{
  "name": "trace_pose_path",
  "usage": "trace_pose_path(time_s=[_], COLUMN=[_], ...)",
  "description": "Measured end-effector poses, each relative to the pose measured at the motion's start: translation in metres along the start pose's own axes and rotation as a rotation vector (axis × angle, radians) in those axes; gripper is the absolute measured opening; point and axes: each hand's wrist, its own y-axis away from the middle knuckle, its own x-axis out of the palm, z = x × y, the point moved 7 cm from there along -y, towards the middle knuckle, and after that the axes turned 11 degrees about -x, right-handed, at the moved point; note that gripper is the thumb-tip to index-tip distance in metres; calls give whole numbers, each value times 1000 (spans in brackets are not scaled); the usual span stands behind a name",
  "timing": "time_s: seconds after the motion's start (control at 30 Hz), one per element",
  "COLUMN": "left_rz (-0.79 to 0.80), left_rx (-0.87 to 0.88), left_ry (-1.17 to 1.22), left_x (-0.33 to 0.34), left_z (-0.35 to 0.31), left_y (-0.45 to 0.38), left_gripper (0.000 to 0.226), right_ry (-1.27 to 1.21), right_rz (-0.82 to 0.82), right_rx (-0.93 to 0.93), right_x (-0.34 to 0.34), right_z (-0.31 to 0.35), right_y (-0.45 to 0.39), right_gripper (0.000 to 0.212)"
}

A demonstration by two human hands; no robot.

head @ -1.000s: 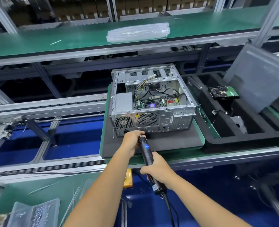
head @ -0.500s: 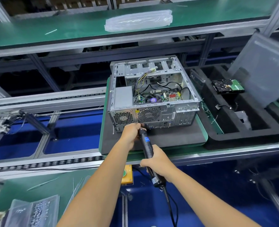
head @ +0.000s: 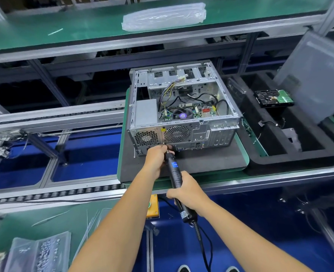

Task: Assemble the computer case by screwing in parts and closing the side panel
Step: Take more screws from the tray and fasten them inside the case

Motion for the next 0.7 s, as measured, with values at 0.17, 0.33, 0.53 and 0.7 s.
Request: trace_pose_path(time_s=[0.17, 0.33, 0.53, 0.7], left_rz=[4, -14, -24, -15], left_rx=[13, 18, 14, 30], left_ry=[3, -16, -32, -19], left_x=[3, 3, 0, 2], left_z=[-5, -3, 0, -3], left_y=[4, 4, 2, 2], left_gripper=[28, 28, 29, 28], right_ry=[2, 13, 11, 1], right_rz=[1, 5, 12, -4], right_rx=[-7, 3, 14, 8], right_x=[-4, -4, -3, -4], right_z=[1, 0, 0, 1], right_y=[1, 1, 1, 2], right_gripper=[41, 42, 41, 41])
